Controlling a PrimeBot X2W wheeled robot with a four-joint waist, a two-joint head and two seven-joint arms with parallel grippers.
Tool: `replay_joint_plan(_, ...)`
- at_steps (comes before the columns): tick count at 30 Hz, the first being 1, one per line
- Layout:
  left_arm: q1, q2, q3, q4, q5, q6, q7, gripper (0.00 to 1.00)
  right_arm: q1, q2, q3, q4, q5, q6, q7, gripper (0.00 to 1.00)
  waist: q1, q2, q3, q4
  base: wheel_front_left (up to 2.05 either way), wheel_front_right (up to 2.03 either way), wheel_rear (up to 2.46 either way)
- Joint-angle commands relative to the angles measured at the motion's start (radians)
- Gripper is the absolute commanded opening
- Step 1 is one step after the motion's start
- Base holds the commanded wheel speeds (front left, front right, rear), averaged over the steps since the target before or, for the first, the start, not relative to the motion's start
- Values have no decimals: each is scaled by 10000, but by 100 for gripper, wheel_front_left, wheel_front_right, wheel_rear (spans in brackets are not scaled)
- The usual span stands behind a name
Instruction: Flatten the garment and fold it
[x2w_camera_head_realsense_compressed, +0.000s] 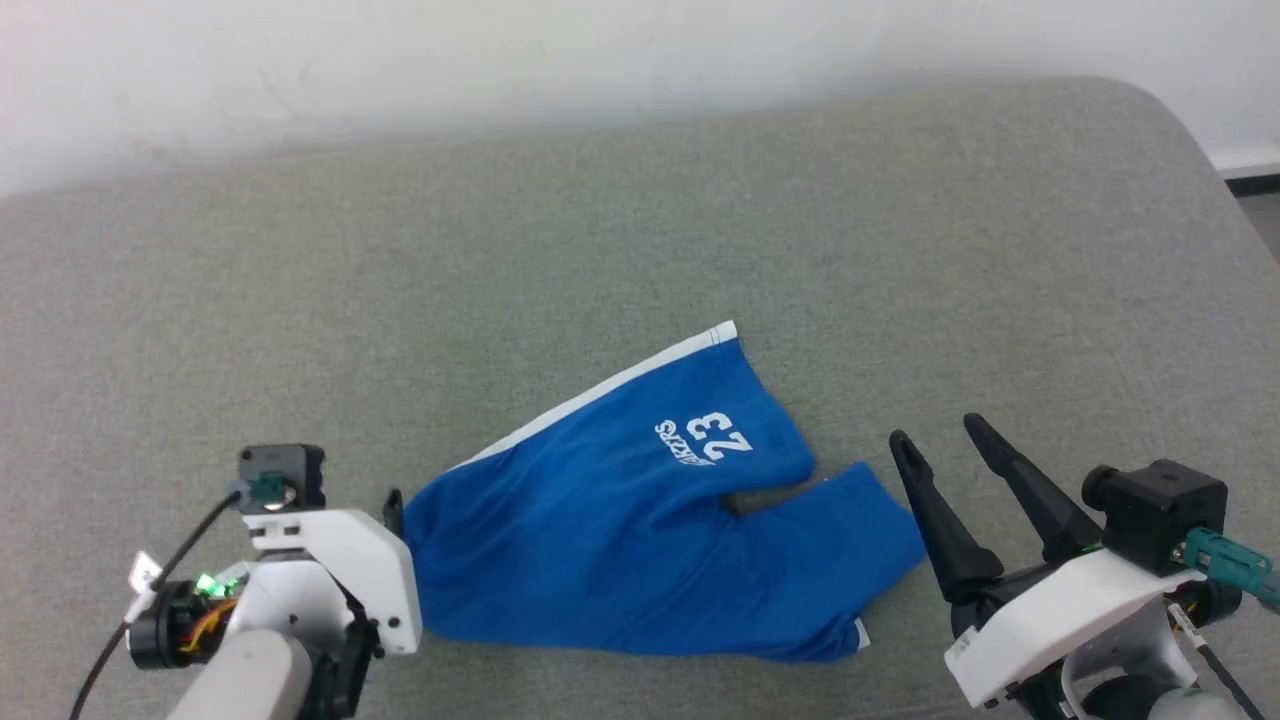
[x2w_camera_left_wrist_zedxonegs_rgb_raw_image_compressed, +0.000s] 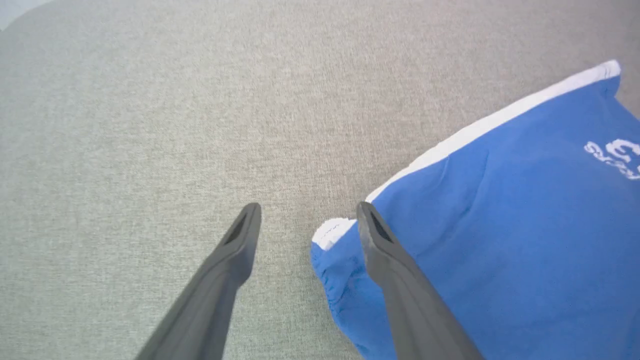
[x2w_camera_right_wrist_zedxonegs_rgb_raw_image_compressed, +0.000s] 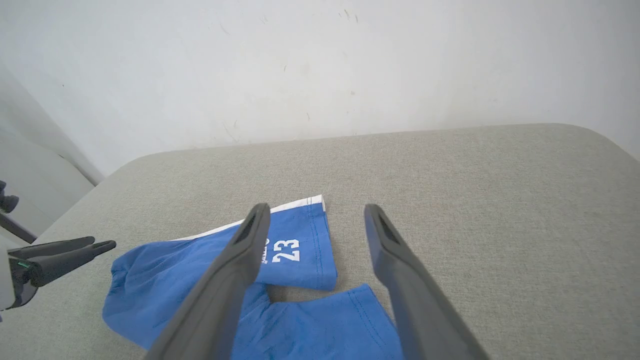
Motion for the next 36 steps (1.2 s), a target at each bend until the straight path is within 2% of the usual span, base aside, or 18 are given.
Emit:
replay_joint_plan(1,107,12,124,-130,61,101,-142,100,77,27,-28,-21,25,-9,33,100,1,0,-97,14,0,0,0)
replay_joint_plan(4,-52,106,354,-191,-36,126,-214,100,90,27,-35,-36,56,-9,98,100,1,0,-164,13,0,0,0)
replay_joint_plan(6,-327,214,397,-36,-147,-36,-19,100,80,27,-50,-55,63,-9,130,100,1,0,-154,27,0,0,0)
replay_joint_plan(15,-1611,343,-255,1758,-990,-1566,1872,100,-34,28,92,-138,-33,-9,210,100,1,0,216,-237,0,0,0)
replay_joint_plan(22,-1943,353,-948,2771,-1121,-2196,3115,100,-53,28,153,-130,-112,-9,158,100,1,0,487,-469,0,0,0)
replay_joint_plan(27,-1731,389,-1764,2950,-1257,-2796,4560,98,-35,28,88,-150,-195,-9,159,100,1,0,610,-535,0,0,0)
replay_joint_plan(29,-1620,401,-1993,2896,-1360,-2903,5146,39,-36,28,79,-157,-212,-9,168,100,1,0,649,-535,0,0,0)
replay_joint_plan(30,-1557,385,-2060,2857,-1443,-2892,5435,0,-40,28,89,-159,-221,-9,178,100,1,0,673,-526,0,0,0)
replay_joint_plan(33,-1437,317,-2094,2652,-1661,-2747,5942,0,-76,28,117,-152,-237,-9,211,100,1,0,723,-507,0,0,0)
replay_joint_plan(36,-1436,319,-1968,2403,-1560,-2463,5679,0,-123,28,119,-114,-248,-9,244,100,1,0,701,-477,0,0,0)
